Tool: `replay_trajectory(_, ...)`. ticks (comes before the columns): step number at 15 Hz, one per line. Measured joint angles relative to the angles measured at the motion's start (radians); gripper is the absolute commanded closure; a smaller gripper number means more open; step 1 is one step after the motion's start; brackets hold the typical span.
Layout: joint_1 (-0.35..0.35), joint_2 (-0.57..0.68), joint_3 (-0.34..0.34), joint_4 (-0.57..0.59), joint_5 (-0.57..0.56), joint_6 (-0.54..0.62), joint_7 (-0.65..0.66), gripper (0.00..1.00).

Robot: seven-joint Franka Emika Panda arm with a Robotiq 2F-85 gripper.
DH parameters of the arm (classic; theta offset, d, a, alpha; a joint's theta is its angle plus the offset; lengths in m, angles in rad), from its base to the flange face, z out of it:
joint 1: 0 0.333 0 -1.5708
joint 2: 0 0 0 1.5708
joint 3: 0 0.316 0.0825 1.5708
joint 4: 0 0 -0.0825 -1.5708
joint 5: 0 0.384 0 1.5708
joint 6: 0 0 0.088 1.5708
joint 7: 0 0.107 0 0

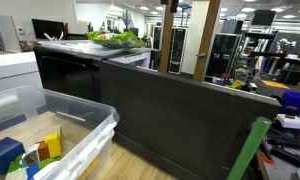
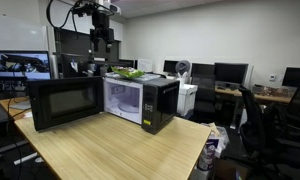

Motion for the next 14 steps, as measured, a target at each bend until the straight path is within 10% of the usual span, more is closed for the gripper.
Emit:
replay_trajectory(7, 0.199, -0.266, 0.154, -0.394, 0.06, 0.362, -0.007, 0.0)
replay_trajectory(8, 0.241, -0.283, 0.164, -0.432, 0.089, 0.403, -0.018, 0.25)
replay_trajectory(14, 0.42, -0.299, 0.149, -0.57, 0.232, 0.546, -0.215, 0.6)
